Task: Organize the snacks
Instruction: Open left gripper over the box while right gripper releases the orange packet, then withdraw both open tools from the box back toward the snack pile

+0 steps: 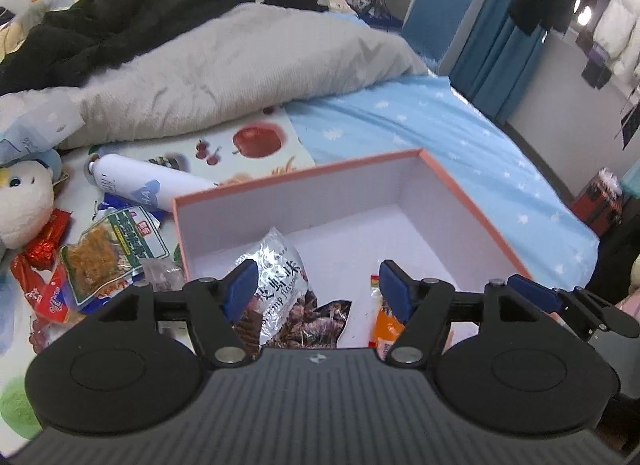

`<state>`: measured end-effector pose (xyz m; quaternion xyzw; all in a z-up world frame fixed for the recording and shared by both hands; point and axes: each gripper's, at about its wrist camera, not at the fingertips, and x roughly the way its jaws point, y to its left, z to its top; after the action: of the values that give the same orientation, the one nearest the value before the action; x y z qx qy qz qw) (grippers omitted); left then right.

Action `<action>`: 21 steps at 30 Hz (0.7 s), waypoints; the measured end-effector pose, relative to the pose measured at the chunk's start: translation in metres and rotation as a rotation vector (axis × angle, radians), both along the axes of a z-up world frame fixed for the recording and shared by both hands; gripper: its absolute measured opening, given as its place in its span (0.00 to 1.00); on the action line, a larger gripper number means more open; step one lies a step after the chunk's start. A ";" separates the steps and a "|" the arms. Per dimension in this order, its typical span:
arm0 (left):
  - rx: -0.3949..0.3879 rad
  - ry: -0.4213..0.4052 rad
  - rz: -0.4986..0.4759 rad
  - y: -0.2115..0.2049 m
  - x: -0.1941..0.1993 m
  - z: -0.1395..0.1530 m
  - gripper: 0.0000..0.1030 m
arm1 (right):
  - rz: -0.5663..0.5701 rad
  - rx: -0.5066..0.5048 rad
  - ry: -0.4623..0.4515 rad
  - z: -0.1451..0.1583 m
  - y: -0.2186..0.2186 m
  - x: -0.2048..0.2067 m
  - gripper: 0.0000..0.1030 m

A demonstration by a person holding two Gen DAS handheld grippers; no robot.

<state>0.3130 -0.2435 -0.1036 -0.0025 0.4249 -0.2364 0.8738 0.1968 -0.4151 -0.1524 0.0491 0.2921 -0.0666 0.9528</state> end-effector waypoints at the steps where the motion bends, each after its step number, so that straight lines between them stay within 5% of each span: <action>1: -0.008 -0.017 0.002 0.003 -0.002 0.007 0.70 | 0.005 0.002 -0.014 0.005 0.002 -0.001 0.62; 13: -0.082 -0.132 0.056 0.054 -0.028 0.068 0.70 | 0.079 -0.035 -0.156 0.065 0.039 -0.016 0.62; 21: -0.078 -0.184 0.100 0.101 -0.049 0.084 0.70 | 0.146 -0.027 -0.208 0.082 0.073 -0.021 0.62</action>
<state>0.2645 -0.1423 -0.0192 -0.0358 0.3327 -0.2082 0.9191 0.1759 -0.3417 -0.0699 0.0213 0.1937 0.0042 0.9808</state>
